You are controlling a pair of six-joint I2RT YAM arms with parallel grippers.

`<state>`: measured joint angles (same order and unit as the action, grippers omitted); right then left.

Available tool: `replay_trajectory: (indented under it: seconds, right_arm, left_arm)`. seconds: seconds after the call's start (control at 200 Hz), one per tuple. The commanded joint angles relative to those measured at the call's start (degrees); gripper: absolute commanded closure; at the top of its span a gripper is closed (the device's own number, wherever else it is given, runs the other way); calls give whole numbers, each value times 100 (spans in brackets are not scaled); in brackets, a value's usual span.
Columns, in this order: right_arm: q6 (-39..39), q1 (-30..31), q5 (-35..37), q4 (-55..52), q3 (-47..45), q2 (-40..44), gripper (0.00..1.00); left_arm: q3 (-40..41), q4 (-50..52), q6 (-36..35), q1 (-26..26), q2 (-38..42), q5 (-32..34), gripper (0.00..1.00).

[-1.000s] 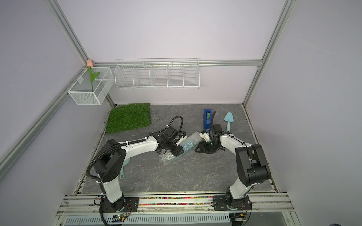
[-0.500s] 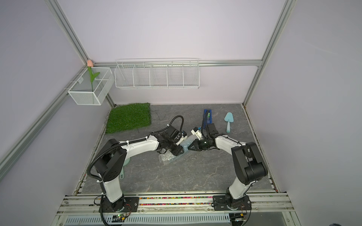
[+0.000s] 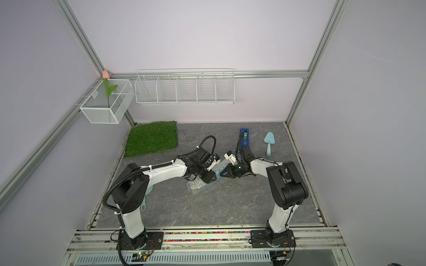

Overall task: Wrap wine bottles in bubble wrap
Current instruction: Stick the tape on the bubble wrap.

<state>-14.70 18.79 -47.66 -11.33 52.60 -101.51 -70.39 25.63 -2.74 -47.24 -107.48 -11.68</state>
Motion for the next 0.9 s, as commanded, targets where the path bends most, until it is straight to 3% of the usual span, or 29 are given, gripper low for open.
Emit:
replay_trajectory:
  seconds: [0.0,0.325,0.895]
  right_arm:
    - [360,2,181,-435,-31,320,92]
    - [384,-6,444,-518,-359,256,93]
    - [-561,24,553,1044,-5,-491,93]
  left_arm:
    - [355,918,-103,-88,-666,-129,51]
    - [294,947,-138,-86,-724,-139,51]
    - [219,1050,-209,-88,-782,-247,52]
